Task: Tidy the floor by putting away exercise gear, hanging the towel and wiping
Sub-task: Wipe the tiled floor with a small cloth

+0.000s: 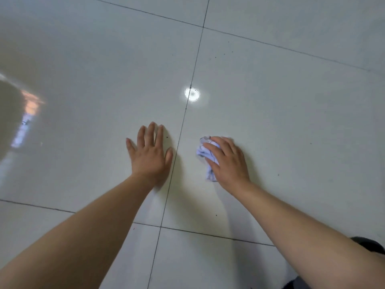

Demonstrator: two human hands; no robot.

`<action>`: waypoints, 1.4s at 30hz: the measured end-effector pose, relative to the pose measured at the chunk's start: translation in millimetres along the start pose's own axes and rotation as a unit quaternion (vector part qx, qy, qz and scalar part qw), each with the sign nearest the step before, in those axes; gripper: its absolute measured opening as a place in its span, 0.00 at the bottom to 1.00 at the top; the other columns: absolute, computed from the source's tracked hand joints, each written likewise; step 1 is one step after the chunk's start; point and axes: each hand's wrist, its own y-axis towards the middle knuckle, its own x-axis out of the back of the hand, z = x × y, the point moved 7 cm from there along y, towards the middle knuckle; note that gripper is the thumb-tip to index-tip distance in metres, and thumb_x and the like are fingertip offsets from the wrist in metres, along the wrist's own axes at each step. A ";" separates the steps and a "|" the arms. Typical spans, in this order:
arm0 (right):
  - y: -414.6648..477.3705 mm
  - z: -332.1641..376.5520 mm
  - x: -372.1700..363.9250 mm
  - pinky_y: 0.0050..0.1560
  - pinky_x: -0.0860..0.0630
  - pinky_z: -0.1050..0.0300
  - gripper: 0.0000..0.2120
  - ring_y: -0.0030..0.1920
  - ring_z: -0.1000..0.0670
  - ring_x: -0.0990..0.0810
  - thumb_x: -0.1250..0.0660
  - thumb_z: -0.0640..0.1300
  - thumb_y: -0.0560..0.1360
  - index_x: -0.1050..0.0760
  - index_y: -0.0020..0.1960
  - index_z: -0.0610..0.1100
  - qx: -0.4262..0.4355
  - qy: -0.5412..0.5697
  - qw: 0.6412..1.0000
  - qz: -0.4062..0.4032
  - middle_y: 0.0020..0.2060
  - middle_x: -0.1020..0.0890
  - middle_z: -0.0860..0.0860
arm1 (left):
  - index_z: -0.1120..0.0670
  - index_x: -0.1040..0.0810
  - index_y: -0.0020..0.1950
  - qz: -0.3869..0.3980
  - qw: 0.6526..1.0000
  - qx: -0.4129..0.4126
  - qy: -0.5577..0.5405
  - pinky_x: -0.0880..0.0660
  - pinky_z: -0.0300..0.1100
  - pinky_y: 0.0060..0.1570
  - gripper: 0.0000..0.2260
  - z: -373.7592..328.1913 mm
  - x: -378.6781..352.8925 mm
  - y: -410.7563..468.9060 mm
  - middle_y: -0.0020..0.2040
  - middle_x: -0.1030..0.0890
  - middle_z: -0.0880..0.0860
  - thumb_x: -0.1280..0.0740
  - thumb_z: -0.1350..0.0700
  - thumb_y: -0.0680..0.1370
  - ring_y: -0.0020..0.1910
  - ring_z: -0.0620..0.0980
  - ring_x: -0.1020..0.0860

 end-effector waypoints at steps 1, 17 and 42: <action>1.0 -6.3 2.2 0.55 0.26 0.49 0.17 0.60 0.42 0.26 0.43 0.48 0.72 0.27 0.59 0.49 -0.018 0.008 1.000 -0.010 0.60 0.23 0.47 | 0.50 0.58 0.77 -0.001 1.000 -0.001 0.005 0.57 0.62 0.71 0.29 -0.3 -0.3 0.7 0.78 0.56 0.51 0.51 0.43 0.79 0.76 0.54 0.58; 106.6 -45.5 30.8 0.55 0.35 0.51 0.20 0.63 0.44 0.31 0.36 0.39 0.72 0.26 0.63 0.50 -0.009 0.055 0.996 0.074 0.64 0.27 0.52 | 0.46 0.57 0.76 0.062 0.991 0.100 0.065 0.42 0.59 0.69 0.27 -18.5 59.9 20.6 0.78 0.54 0.49 0.52 0.41 0.80 0.76 0.53 0.52; 175.2 -89.2 4.8 0.54 0.30 0.49 0.15 0.57 0.41 0.26 0.32 0.44 0.71 0.23 0.58 0.45 -0.037 0.041 0.997 -0.048 0.59 0.23 0.46 | 0.42 0.65 0.75 0.078 0.986 0.126 -0.073 0.66 0.60 0.69 0.27 -74.1 4.7 91.0 0.76 0.68 0.50 0.53 0.43 0.81 0.74 0.51 0.68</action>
